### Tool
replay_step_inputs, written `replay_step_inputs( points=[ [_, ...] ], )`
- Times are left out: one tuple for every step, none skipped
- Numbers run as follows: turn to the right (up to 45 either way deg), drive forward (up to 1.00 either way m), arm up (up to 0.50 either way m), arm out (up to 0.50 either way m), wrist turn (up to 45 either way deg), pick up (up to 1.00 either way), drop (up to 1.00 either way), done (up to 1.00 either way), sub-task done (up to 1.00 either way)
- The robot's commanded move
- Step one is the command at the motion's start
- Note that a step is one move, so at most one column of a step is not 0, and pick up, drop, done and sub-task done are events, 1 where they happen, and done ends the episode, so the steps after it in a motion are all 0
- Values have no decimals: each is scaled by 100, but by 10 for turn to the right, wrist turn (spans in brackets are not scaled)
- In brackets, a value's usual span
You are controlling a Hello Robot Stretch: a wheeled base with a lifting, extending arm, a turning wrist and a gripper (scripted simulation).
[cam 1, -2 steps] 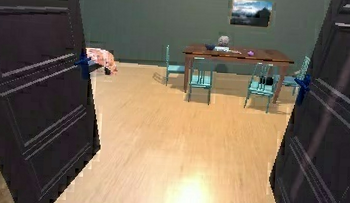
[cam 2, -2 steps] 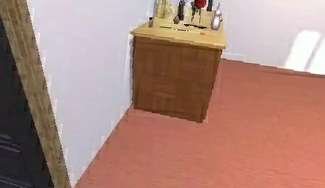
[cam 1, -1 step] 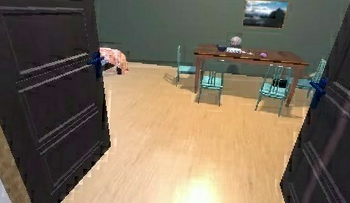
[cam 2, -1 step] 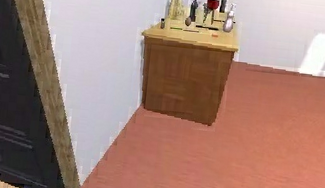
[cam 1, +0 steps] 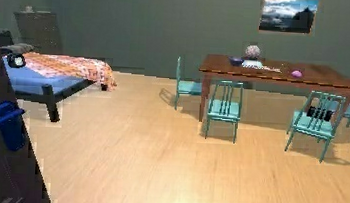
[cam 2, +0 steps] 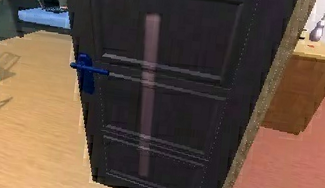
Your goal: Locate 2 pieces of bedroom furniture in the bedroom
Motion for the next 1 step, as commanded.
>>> replay_step_inputs(
  points=[
    [0,70,0,0,0,0,0,0,0]
  ],
)
